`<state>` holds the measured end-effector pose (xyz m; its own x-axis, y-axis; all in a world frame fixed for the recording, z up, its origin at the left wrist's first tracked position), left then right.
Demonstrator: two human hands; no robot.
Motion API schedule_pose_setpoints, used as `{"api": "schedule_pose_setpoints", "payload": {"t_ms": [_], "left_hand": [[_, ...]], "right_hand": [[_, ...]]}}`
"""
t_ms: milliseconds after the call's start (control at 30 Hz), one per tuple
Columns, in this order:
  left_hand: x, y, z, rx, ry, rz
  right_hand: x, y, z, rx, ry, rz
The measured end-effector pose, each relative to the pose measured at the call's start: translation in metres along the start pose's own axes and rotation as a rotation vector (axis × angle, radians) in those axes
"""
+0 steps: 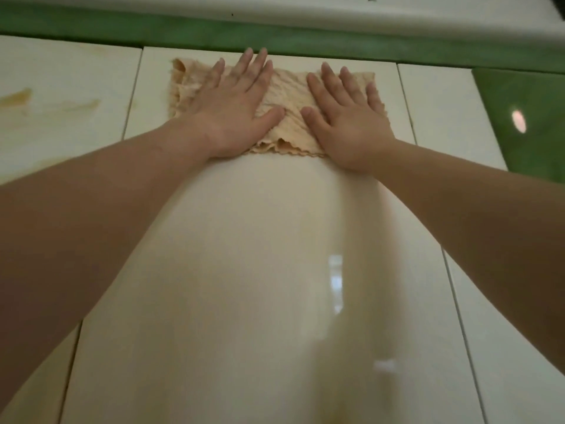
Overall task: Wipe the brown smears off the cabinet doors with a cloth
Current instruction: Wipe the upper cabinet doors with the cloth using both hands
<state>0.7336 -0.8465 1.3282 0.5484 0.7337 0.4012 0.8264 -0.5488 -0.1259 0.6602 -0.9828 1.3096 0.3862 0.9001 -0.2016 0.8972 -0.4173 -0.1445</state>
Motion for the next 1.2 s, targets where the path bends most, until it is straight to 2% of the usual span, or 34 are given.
{"api": "schedule_pose_setpoints", "payload": {"t_ms": [200,567,800,1200], "left_hand": [[-0.036,0.004,0.016,0.005,0.047,0.03],[-0.101,0.014,0.074,-0.014,0.255,0.059],[-0.119,0.023,0.124,0.021,0.207,0.098],[-0.195,0.04,0.284,0.084,0.088,0.213]], "right_hand": [[-0.019,0.002,0.036,-0.001,0.054,-0.013],[-0.035,0.01,0.117,0.006,0.084,0.007],[-0.02,0.016,0.174,0.019,0.052,0.003],[0.013,0.035,0.328,0.032,-0.033,0.058]]}}
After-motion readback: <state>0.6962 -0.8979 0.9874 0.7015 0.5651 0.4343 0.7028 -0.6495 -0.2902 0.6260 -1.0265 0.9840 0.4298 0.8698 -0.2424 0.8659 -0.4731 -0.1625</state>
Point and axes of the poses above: each hand's wrist, its own z-axis away from the middle knuckle, its own y-axis out of the palm, x = y × z, the point moved 10 cm from there along -z, towards the middle knuckle, and after that the axes turned 3 degrees about z, right-handed, at the moved point
